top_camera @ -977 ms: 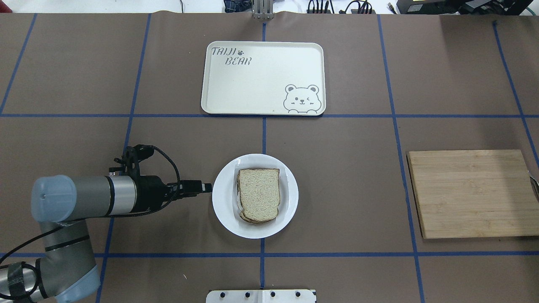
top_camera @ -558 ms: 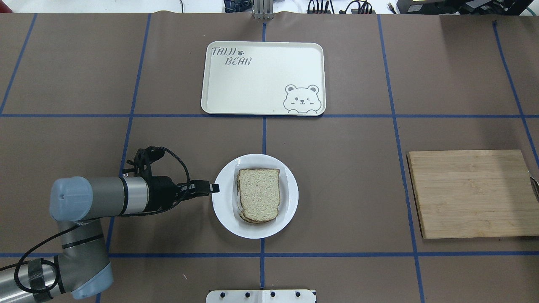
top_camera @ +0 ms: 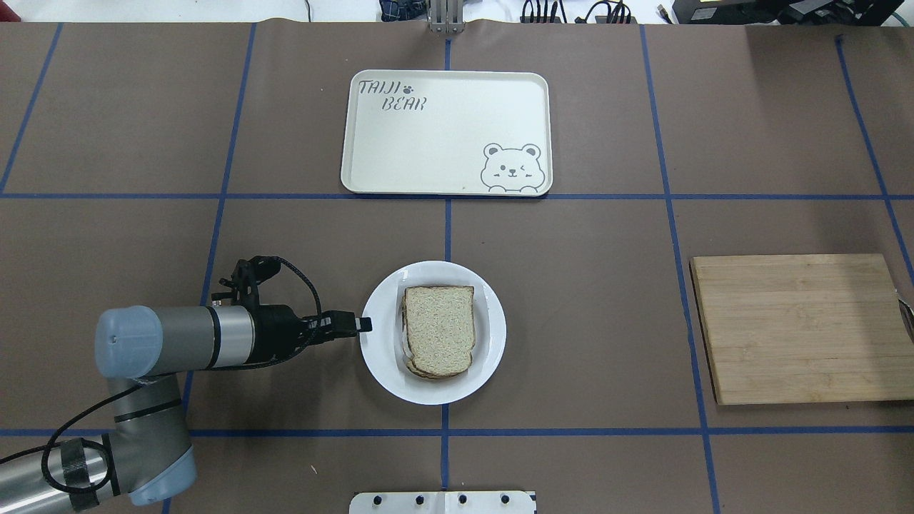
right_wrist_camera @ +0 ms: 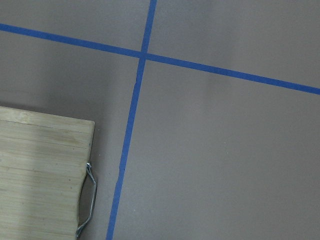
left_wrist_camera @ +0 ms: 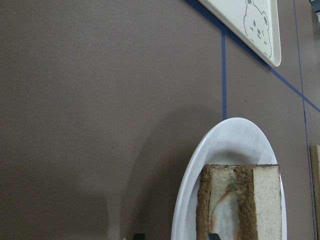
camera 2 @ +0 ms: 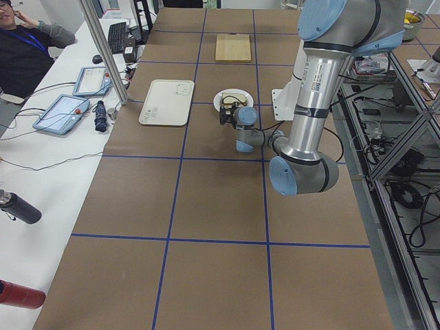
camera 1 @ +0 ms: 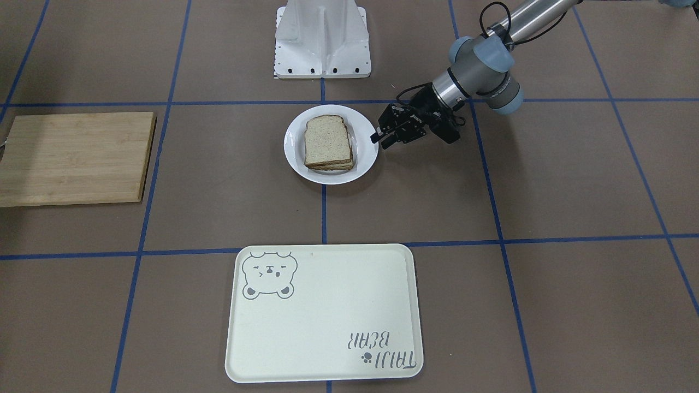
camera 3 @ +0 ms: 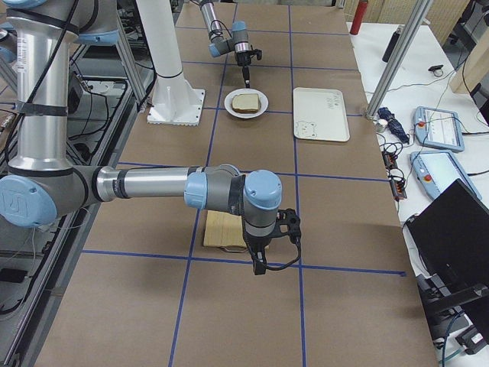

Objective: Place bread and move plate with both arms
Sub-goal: 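Grasp the rim of the white plate nearest the left gripper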

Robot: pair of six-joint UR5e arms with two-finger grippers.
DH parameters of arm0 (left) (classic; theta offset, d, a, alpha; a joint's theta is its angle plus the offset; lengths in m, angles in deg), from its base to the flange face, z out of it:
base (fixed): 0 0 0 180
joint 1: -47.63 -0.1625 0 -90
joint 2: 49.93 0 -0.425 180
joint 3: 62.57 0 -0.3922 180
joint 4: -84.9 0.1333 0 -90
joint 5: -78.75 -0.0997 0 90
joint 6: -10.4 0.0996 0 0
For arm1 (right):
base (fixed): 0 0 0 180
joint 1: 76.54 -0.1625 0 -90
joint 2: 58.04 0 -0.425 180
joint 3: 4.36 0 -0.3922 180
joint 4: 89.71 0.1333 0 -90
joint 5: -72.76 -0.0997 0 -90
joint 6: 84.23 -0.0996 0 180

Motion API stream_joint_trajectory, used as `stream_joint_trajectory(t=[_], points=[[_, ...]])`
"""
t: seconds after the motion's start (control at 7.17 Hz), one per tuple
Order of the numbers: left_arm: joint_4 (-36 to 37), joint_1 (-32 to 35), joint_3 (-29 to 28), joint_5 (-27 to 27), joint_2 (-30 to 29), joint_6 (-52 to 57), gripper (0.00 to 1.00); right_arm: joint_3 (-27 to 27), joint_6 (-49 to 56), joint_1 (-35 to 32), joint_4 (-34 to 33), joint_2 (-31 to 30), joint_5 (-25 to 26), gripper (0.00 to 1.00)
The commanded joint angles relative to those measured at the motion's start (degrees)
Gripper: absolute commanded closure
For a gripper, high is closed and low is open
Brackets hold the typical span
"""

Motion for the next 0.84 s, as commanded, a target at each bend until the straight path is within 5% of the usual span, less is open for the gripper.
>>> stream_joint_trajectory(t=[0.0,0.7], points=[[-0.3,-1.2,-0.3,-0.1,-0.6,-0.8,0.61,0.2,0.0,0.1,0.2,-0.1,0.0,0.00],[-0.3,-2.1,-0.7,-0.2,-1.3,-0.8,0.66,0.5,0.0,0.1,0.4,-0.3,0.0,0.00]])
